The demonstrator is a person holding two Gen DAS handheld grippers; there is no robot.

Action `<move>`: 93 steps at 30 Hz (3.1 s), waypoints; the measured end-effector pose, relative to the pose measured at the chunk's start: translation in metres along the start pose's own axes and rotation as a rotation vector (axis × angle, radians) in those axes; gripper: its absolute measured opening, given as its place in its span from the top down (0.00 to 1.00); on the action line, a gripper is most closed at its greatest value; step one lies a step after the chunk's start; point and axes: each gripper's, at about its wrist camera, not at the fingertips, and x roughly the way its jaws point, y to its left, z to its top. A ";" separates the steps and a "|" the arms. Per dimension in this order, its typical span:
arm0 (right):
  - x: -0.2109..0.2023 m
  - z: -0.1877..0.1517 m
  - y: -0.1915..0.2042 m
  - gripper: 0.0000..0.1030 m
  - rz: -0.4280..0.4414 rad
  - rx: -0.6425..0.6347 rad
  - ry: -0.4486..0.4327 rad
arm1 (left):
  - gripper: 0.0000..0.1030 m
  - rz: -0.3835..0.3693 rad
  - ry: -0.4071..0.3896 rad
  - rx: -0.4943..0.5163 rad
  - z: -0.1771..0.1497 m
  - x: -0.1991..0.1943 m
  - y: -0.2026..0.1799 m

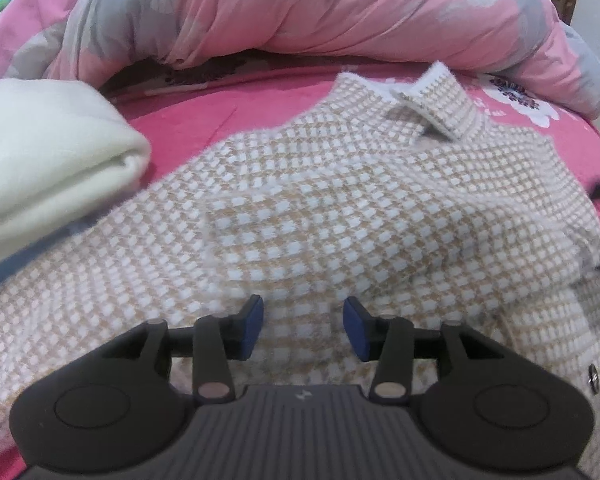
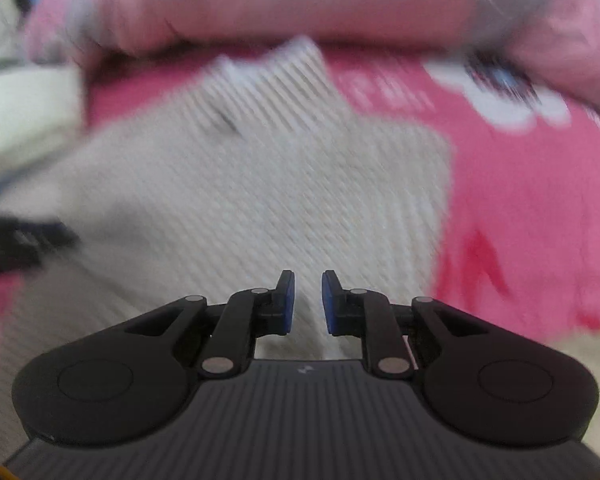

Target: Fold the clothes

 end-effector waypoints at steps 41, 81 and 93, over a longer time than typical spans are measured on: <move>0.099 0.071 0.186 0.82 0.166 -0.161 -0.027 | 0.50 -0.192 0.021 -0.189 -0.060 -0.044 0.074; 0.084 0.011 0.191 0.75 0.087 -0.260 0.143 | 0.33 0.150 -0.152 -0.989 -0.161 -0.166 0.197; 0.089 0.023 0.191 0.75 0.072 -0.240 0.211 | 0.27 0.179 -0.199 -1.205 -0.170 -0.155 0.266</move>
